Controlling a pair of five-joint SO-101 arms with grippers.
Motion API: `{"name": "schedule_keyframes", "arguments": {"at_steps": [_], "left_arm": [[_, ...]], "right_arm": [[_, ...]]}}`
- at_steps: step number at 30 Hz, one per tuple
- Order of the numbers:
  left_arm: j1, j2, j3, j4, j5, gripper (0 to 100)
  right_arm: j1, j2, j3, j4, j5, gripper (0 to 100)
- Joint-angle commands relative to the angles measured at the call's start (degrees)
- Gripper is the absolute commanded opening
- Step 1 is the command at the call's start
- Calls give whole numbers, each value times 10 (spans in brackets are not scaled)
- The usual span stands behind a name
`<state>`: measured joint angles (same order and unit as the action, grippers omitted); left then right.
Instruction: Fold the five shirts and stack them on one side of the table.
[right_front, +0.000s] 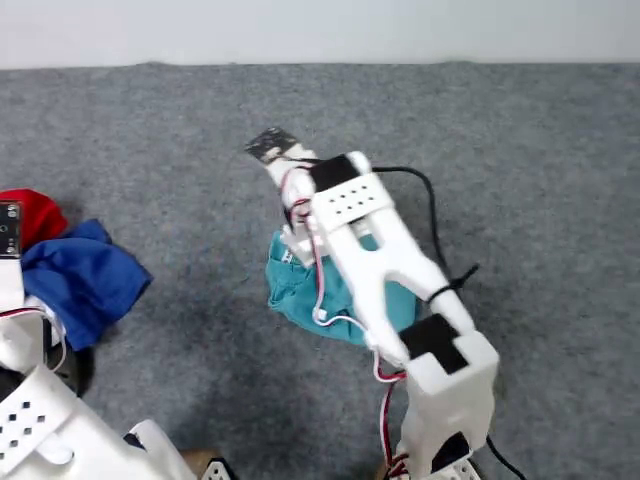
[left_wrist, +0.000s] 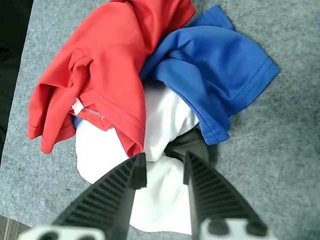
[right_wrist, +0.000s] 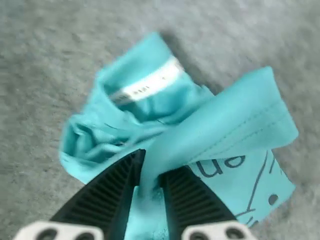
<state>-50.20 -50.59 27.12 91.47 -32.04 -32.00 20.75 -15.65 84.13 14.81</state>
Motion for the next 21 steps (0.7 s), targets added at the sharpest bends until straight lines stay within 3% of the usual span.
{"name": "schedule_keyframes", "arguments": {"at_steps": [1,5,12,14,17,21], "left_arm": [[5,-11,-2,-14,-4,137],[5,-11,-2,-13,-4,137],[5,-11,-2,-13,-4,137],[5,-11,-2,-13,-4,137],[5,-11,-2,-13,-4,137],[5,-11,-2,-13,-4,137]], "right_arm": [[-44,18,-99,36,-6,137],[-76,52,-193,89,-8,239],[-51,80,-279,189,-6,232],[-22,73,-263,189,-5,184],[13,53,-230,189,-4,9],[36,14,-156,189,-3,11]]}}
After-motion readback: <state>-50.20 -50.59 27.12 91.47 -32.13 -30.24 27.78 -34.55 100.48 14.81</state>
